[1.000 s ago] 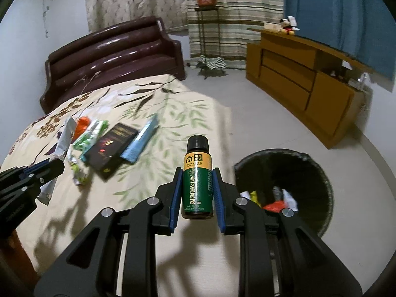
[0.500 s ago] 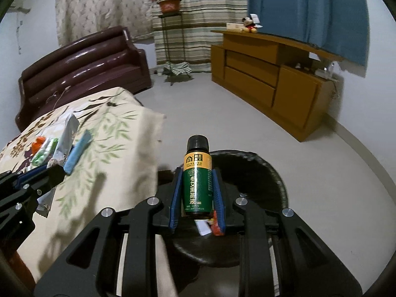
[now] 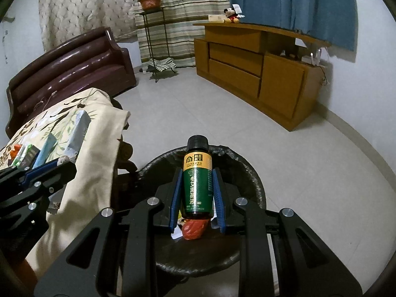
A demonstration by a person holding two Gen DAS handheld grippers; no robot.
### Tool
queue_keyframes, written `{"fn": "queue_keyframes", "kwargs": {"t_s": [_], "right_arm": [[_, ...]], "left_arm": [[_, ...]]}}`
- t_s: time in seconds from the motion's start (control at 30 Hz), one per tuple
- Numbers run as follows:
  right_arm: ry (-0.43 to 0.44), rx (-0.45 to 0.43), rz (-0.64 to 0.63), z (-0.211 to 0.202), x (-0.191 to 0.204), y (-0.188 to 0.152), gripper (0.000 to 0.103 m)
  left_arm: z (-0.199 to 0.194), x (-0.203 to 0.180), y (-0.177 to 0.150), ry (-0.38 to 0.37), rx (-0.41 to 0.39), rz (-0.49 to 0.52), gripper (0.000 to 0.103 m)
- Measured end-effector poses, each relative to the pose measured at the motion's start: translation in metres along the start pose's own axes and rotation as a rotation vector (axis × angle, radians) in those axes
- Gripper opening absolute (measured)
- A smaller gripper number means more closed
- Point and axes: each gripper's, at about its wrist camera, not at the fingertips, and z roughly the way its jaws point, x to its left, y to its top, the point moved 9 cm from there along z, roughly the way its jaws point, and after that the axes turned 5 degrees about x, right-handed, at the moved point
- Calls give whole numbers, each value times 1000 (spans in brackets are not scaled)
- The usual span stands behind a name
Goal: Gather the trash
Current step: 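Carry the twisted paper and green can over the black bin and open both tools, then move both open tools back over the trash on the bedspread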
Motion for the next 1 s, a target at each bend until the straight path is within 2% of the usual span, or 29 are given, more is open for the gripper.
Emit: {"fn": "queue_keyframes", "kwargs": {"t_s": [0.3,0.37,0.47,0.67,0.7,0.77,0.83,1.0], "right_arm": [[13,12,26,20,-12,2,24],[15,5,36,21,-15,2,25],[14,1,47,21,-18,1,32],[11,-3,68,18,-23,-1,37],[10,-4,70,17,-23,0,40],[9,-6,74,16,-23,0,42],[8,-5,80,15,-23,-2,50],[30,1,87,12,-15,-7,59]], "left_arm": [[17,-15,11,10,19,26,18],[21,-15,10,17,27,26,27],[23,-17,9,22,31,21,38],[21,-14,6,22,37,1,39],[20,-13,6,22,37,-2,39],[18,-11,5,20,36,-10,41],[15,-9,3,22,35,-19,41],[5,2,0,28,32,-46,42]]}}
